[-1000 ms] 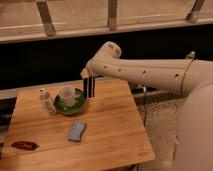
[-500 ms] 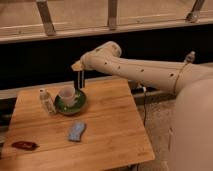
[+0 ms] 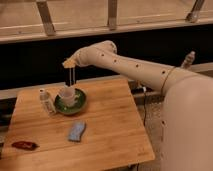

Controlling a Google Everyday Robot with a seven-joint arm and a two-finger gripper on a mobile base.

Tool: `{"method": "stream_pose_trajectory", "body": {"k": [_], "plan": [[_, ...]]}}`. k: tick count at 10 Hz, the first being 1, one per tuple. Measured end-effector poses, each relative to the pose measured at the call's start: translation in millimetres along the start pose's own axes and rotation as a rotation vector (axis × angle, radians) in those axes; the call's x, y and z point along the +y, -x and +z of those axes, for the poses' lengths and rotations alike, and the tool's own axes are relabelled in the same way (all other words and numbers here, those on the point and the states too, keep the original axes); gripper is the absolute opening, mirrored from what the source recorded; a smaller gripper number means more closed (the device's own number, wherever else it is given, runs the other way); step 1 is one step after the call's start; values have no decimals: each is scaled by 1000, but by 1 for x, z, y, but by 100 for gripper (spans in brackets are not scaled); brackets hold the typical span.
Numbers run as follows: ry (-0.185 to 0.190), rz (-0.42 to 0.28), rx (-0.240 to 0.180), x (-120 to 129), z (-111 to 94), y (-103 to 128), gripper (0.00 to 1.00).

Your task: Place the eraser in the ceramic cup

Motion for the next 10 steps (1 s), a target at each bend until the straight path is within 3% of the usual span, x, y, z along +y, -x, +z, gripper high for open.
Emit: {"method": "stream_pose_trajectory", "body": {"k": [5, 10], "plan": [[-6, 36, 53, 5, -11, -31, 0], [12, 51, 52, 10, -3, -33, 0]]}}
